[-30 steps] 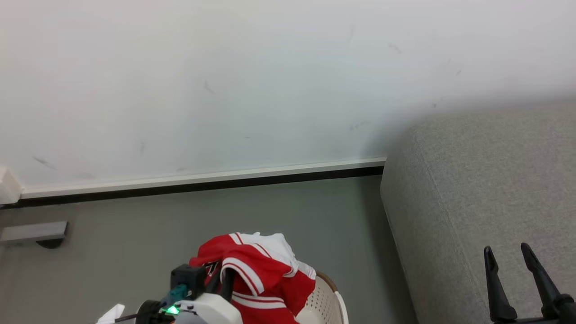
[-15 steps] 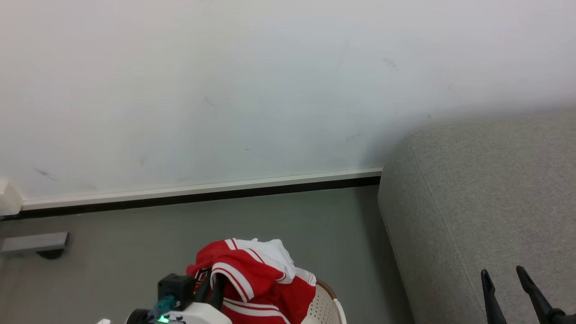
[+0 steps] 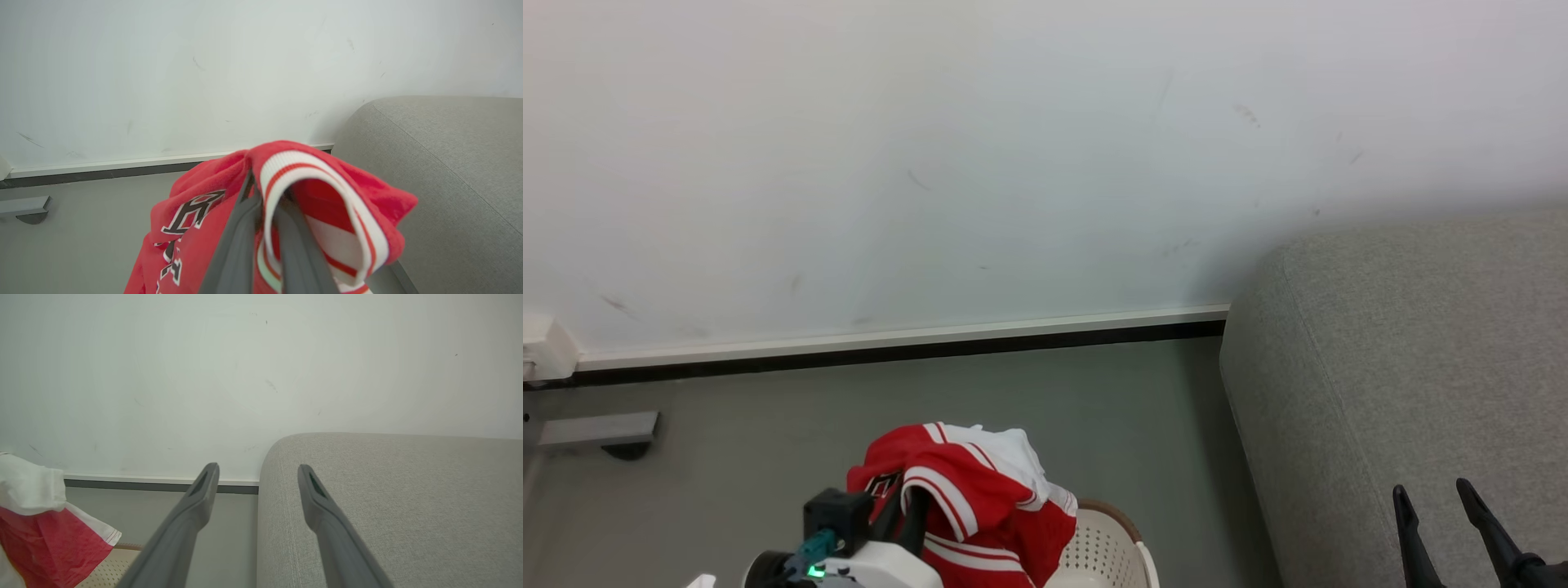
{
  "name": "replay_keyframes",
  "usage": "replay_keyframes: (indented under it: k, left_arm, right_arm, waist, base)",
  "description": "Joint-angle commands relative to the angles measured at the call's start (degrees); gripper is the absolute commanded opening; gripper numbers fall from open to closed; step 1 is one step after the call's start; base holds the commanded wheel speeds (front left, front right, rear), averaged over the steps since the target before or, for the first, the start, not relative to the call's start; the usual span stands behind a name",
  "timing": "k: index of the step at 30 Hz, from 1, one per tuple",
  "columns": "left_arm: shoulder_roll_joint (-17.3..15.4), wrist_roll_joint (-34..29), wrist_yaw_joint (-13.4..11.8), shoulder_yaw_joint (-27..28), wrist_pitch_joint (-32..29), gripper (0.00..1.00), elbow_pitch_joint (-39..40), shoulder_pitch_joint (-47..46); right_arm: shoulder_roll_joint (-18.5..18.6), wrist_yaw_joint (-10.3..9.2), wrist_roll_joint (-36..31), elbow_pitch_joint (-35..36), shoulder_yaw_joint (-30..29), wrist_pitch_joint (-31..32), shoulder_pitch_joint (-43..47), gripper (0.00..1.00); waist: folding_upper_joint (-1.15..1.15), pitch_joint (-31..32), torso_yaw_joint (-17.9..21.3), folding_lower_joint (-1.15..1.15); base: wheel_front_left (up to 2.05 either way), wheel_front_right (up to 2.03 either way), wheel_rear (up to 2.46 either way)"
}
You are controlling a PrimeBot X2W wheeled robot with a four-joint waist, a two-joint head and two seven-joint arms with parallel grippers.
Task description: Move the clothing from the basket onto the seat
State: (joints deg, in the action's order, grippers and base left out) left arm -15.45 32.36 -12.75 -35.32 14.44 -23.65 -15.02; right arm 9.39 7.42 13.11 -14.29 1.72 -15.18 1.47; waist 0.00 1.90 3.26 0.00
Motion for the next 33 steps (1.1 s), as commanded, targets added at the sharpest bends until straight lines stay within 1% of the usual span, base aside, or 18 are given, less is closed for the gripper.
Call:
replay_keyframes:
  k: [1,7,12,14,19,25,28,33]
  left_arm:
    - [-0.6,-0.4,-0.3,0.2,-0.1,0.0,0.4,-0.5]
    - [-1.1,-0.8,-0.1,-0.2,-0.5,0.0,1.8,-1.6]
    - [-1.6,-1.7,0.1,-1.1,-1.2,0.0,4.3,-2.5]
    - [-1.9,-1.9,0.4,-1.5,-1.9,0.0,5.7,-3.0]
    - [-3.1,-2.7,0.6,-2.8,-3.9,0.0,9.2,-4.2]
    - [-3.4,-4.0,1.4,-4.6,-6.2,0.0,12.7,-5.9]
    - [-3.1,-4.4,2.0,-5.6,-7.2,0.0,13.6,-6.7]
    - [-2.1,-5.0,2.9,-7.4,-8.0,0.0,14.4,-7.8]
  right_arm:
    - [0.6,0.12,0.0,-0.1,0.1,0.0,-0.5,1.0]
    - [1.1,0.12,0.1,0.5,1.7,0.0,-1.3,1.0]
    - [3.1,0.08,0.2,2.2,6.5,0.0,-1.9,1.0]
    - [4.3,0.08,0.6,3.0,9.5,0.0,-2.9,1.0]
    - [8.7,0.08,2.4,4.2,20.0,0.6,-7.4,1.0]
    - [14.0,0.07,6.1,6.9,32.2,3.8,-14.3,1.0]
    - [15.8,0.07,8.1,8.5,36.4,4.4,-17.5,1.0]
    - [17.4,0.07,12.1,9.9,40.8,5.1,-22.1,1.0]
  waist:
    - [0.0,0.0,0.0,0.0]
    - [0.0,0.3,-0.3,0.0]
    - [0.0,1.0,-0.2,0.0]
    - [0.0,1.1,-0.2,0.0]
    - [0.0,1.2,0.5,0.0]
    - [0.0,1.0,0.5,0.0]
    - [0.0,0.7,0.3,0.0]
    - [0.0,0.5,-0.2,0.0]
  base:
    - [0.0,0.0,0.0]
    - [0.0,0.0,0.0]
    - [0.0,0.0,0.0]
    - [0.0,0.0,0.0]
    - [0.0,0.0,0.0]
    - [0.0,0.0,0.0]
    - [0.0,0.0,0.0]
    - [0.0,0.0,0.0]
